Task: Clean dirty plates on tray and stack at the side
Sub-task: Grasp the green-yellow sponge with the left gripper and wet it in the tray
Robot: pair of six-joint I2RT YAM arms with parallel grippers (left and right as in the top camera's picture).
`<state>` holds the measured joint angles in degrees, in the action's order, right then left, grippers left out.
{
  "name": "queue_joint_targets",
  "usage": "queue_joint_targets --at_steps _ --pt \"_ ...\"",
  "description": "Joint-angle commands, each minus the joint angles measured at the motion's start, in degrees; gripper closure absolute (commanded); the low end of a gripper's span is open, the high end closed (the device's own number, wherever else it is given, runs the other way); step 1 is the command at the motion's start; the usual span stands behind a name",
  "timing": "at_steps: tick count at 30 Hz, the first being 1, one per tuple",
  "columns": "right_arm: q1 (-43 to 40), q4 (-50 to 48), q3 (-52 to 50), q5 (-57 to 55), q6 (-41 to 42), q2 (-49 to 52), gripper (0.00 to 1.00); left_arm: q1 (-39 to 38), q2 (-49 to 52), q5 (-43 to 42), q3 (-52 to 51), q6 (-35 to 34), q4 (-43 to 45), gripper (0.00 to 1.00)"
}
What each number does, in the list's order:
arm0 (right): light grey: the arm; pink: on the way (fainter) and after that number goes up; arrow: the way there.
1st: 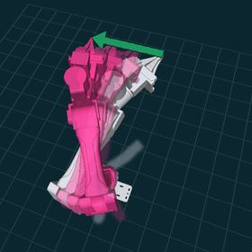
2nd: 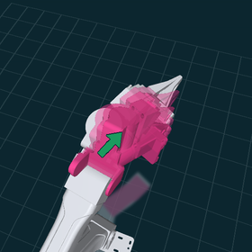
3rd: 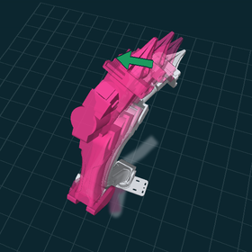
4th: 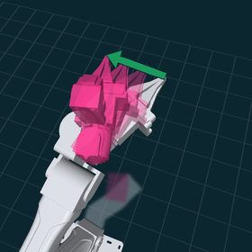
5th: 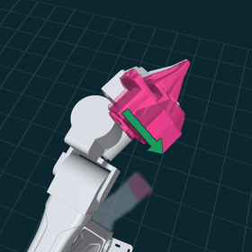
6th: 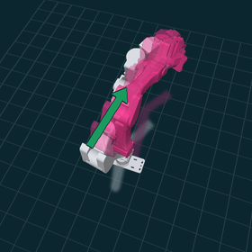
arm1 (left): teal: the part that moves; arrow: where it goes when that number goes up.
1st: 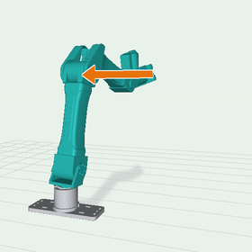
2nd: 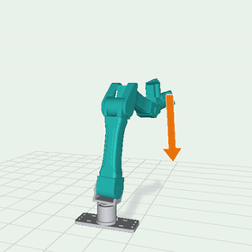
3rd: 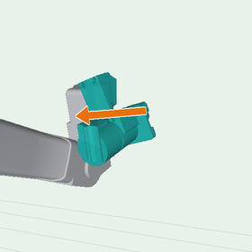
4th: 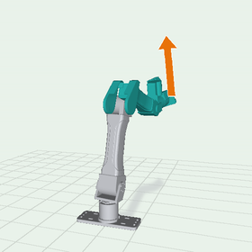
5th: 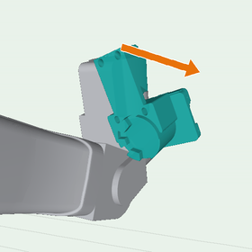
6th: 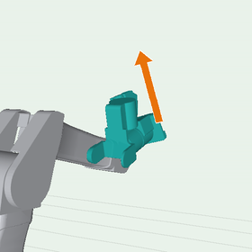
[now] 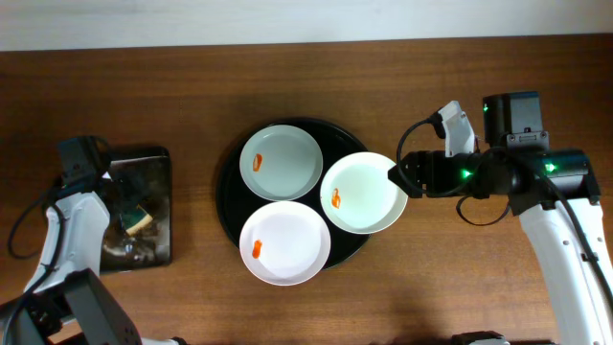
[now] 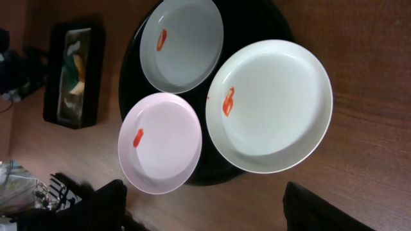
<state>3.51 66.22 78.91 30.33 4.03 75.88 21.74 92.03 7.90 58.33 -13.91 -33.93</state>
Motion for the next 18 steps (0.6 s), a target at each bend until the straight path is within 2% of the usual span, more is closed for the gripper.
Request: queue_joint_targets --at_steps 1,2,3,4,6,7,8,9,13,14,15,17,18 --pt "-0.2 0.0 0.9 0.5 -0.5 -0.2 0.21 0.2 1.3 -0.6 -0.2 -1.0 -3.1 0.08" --pt "-0.2 0.1 0.9 0.5 -0.5 -0.2 0.21 0.2 2.3 -0.6 -0.2 -1.5 -3.3 0.11" --pt "-0.2 0.0 0.9 0.5 -0.5 -0.2 0.21 0.2 4.7 -0.6 -0.2 -1.6 -3.2 0.26" --pt "-0.2 0.1 0.9 0.5 -0.5 -0.2 0.21 0.2 6.6 -0.7 -0.2 -1.9 -3.2 0.34" --pt "-0.2 0.0 0.9 0.5 -0.5 -0.2 0.21 0.2 12.5 -0.6 -0.2 -1.9 -3.0 0.42" --pt "-0.2 0.0 0.9 0.5 -0.5 -0.2 0.21 0.2 14.3 -0.6 -0.2 -1.9 -3.0 0.50" --pt "-0.2 0.0 0.9 0.5 -0.5 -0.2 0.21 0.2 15.1 -0.7 -0.2 -1.9 -2.6 0.83" --pt "-0.2 0.0 0.9 0.5 -0.5 -0.2 0.21 0.2 14.9 -0.6 0.0 -1.9 -2.7 1.00" --pt "-0.2 0.0 0.9 0.5 -0.5 -0.2 0.21 0.1 9.1 -0.6 3.1 -0.7 -6.7 1.00" --pt "-0.2 0.0 0.9 0.5 -0.5 -0.2 0.21 0.0 5.2 -0.8 3.2 -0.8 -8.3 0.56" --pt "-0.2 0.0 0.9 0.5 -0.5 -0.2 0.21 0.0 3.8 -1.1 3.2 -0.8 -8.6 0.35" --pt "-0.2 0.0 0.9 0.5 -0.5 -0.2 0.21 0.1 1.1 -1.1 3.2 -0.8 -9.0 0.04" --pt "-0.2 0.0 0.9 0.5 -0.5 -0.2 0.21 0.1 0.6 -1.1 3.2 -0.8 -9.2 0.03"
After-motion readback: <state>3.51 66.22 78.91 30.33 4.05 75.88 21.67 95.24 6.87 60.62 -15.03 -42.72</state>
